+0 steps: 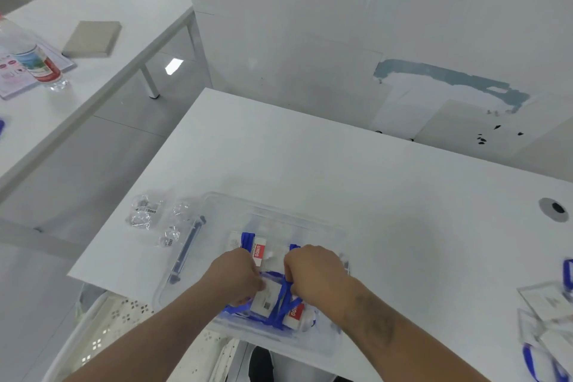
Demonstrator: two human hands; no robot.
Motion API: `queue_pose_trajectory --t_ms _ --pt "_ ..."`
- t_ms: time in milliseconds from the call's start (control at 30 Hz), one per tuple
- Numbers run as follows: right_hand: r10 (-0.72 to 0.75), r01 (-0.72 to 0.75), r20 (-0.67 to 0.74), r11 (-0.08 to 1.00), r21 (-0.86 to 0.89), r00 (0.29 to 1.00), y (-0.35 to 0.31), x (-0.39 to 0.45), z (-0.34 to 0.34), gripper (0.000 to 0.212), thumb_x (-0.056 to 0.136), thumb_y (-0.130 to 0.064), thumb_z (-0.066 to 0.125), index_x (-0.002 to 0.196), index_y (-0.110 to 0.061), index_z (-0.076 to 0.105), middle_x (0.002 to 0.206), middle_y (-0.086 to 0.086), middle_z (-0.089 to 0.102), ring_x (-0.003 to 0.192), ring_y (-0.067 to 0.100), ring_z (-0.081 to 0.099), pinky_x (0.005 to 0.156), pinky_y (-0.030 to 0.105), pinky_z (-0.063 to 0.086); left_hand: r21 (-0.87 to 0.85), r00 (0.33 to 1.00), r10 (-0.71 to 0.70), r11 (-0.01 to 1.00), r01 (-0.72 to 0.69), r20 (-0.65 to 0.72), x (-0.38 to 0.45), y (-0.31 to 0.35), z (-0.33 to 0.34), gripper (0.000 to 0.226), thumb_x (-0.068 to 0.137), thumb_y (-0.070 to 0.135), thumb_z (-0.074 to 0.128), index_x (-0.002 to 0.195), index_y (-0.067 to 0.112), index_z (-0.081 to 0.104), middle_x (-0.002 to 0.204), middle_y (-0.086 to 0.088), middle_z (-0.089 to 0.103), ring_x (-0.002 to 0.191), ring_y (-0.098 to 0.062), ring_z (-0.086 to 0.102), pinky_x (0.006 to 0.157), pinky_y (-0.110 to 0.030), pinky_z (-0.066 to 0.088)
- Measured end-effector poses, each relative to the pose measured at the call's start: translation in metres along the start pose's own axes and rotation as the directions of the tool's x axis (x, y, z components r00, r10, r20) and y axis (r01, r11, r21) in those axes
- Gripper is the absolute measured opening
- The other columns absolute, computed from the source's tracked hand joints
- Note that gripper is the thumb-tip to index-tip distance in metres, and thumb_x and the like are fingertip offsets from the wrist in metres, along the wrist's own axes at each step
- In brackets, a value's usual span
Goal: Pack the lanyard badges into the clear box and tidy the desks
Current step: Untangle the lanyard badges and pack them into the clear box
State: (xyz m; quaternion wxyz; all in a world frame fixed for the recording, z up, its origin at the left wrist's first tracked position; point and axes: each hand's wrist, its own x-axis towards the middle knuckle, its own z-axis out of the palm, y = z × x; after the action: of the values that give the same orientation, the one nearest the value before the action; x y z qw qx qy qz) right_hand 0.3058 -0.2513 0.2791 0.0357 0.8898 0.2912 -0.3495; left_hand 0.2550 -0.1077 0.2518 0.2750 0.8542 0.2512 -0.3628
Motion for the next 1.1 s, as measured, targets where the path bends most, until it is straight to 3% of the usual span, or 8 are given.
queue_pose_trajectory --t_ms 133,200,300,400,567,733,867,1100 --pt "-0.011 0.014 0.031 0.996 -0.087 0.999 -0.005 0.002 0.003 0.006 0.084 0.002 0.061 0.081 -0.003 0.060 0.071 0.009 0.049 0.082 0.029 0.055 0.069 0.032 0.037 0.270 0.996 0.061 0.962 -0.043 -0.059 0.010 0.008 0.011 0.027 0.083 0.031 0.068 0.069 0.019 0.048 0.066 0.004 0.051 0.071 -0.015 0.058 0.070 -0.025 0.053" --pt "0.000 0.004 0.042 0.995 -0.098 0.999 -0.007 0.004 0.005 0.027 0.085 0.002 0.060 0.065 -0.008 0.044 0.064 0.005 0.033 0.083 0.030 0.054 0.070 0.032 0.036 0.331 0.995 0.075 0.942 -0.048 -0.070 0.014 0.010 0.015 0.022 0.085 0.031 0.067 0.076 0.018 0.053 0.072 0.004 0.050 0.077 -0.016 0.057 0.076 -0.026 0.054" --pt "0.011 -0.003 0.083 0.995 -0.098 0.997 -0.011 0.006 0.007 0.020 0.087 0.000 0.060 0.071 -0.005 0.051 0.066 0.006 0.036 0.088 0.031 0.054 0.072 0.032 0.034 0.401 0.994 0.092 0.914 -0.062 -0.056 0.017 0.011 0.020 0.020 0.088 0.028 0.064 0.102 0.014 0.064 0.084 0.001 0.055 0.085 -0.017 0.061 0.080 -0.027 0.054" --pt "-0.007 0.014 0.074 0.995 -0.096 0.997 -0.014 0.003 0.004 0.014 0.088 0.001 0.059 0.101 -0.002 0.064 0.077 0.010 0.049 0.094 0.031 0.057 0.072 0.032 0.034 0.443 0.992 0.110 0.894 -0.072 -0.062 0.015 0.012 0.019 0.018 0.088 0.030 0.063 0.100 0.016 0.063 0.083 0.002 0.054 0.092 -0.018 0.065 0.080 -0.026 0.054" --pt "-0.063 0.062 -0.024 0.997 -0.053 0.998 -0.008 -0.020 -0.021 0.020 0.087 -0.001 0.058 0.104 -0.006 0.067 0.067 0.004 0.040 0.078 0.026 0.050 0.069 0.032 0.036 0.309 0.981 0.140 0.947 -0.092 -0.134 -0.004 0.019 -0.004 0.035 0.085 0.040 0.063 0.063 0.017 0.049 0.057 0.005 0.045 0.056 -0.012 0.047 0.059 -0.023 0.042" --pt "-0.034 0.111 -0.304 0.964 0.241 0.952 0.030 -0.072 -0.049 0.026 0.096 -0.028 0.053 0.119 -0.031 0.063 0.115 -0.007 0.062 0.103 0.018 0.060 0.086 0.032 0.048 0.081 0.916 0.292 0.956 -0.281 -0.274 -0.046 0.055 -0.020 0.013 0.089 0.040 0.059 0.085 0.033 0.069 0.075 0.017 0.068 0.071 0.000 0.063 0.071 -0.021 0.052" --pt "0.112 0.131 -0.487 0.889 0.439 0.866 0.082 -0.123 -0.050 0.022 0.094 -0.044 0.053 0.112 -0.039 0.065 0.107 -0.020 0.064 0.095 0.000 0.059 0.085 0.020 0.048 -0.058 0.849 0.409 0.890 -0.452 -0.335 -0.076 0.103 -0.011 0.011 0.089 0.042 0.061 0.079 0.042 0.065 0.076 0.029 0.066 0.071 0.007 0.063 0.064 -0.012 0.047" --pt "0.485 -0.011 -0.455 0.693 0.721 0.747 0.206 -0.193 0.017 0.009 0.088 -0.043 0.062 0.094 -0.040 0.068 0.088 -0.030 0.065 0.090 -0.010 0.060 0.080 0.016 0.051 -0.112 0.788 0.585 0.785 -0.609 -0.191 -0.094 0.219 0.062 0.006 0.087 0.039 0.063 0.083 0.040 0.067 0.084 0.036 0.062 0.065 0.004 0.061 0.059 -0.014 0.044"
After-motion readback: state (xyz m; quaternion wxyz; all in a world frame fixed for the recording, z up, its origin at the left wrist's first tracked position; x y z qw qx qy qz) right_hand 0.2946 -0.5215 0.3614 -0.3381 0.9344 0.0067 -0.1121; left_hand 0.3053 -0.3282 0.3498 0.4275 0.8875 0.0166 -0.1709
